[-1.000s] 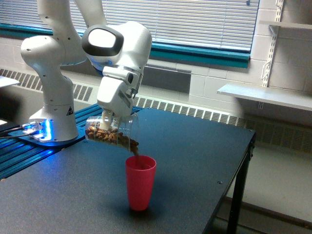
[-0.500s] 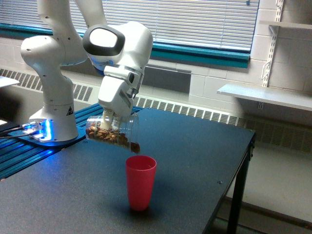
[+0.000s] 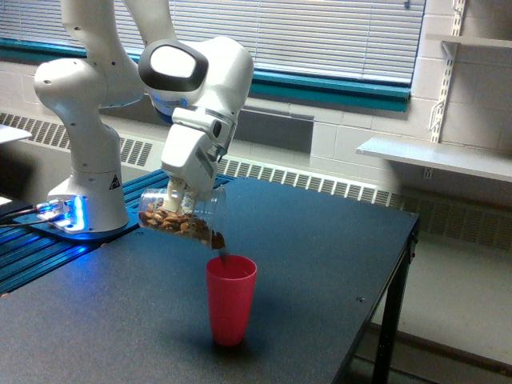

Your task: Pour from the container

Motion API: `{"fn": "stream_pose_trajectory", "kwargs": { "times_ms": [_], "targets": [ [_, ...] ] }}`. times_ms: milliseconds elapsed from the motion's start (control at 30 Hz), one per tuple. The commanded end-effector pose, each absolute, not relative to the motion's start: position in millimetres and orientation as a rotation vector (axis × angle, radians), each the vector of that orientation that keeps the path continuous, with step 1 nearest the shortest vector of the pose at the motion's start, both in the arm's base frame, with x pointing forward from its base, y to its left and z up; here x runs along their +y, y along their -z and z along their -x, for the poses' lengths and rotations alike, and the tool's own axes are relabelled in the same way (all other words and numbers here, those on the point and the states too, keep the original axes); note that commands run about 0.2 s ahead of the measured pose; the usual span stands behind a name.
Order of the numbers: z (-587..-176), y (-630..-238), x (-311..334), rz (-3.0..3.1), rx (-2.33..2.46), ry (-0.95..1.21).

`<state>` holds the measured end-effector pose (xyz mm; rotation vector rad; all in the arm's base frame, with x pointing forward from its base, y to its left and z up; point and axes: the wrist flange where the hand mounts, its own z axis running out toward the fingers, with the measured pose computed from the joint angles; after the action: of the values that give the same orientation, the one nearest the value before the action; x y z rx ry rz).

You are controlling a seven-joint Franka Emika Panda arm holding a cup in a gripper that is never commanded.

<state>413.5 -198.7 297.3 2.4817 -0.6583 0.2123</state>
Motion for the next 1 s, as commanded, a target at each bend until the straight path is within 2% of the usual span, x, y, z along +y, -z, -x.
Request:
{"fn": "stream_pose_trajectory", "kwargs": {
  "times_ms": [33,1000],
  "targets": [
    [-418.1,-304.7,-195.1,-2.469,-0.639,-0.229],
    [-422.0,-308.8,-192.3,-2.427,-0.618,-0.191]
  ]
}}
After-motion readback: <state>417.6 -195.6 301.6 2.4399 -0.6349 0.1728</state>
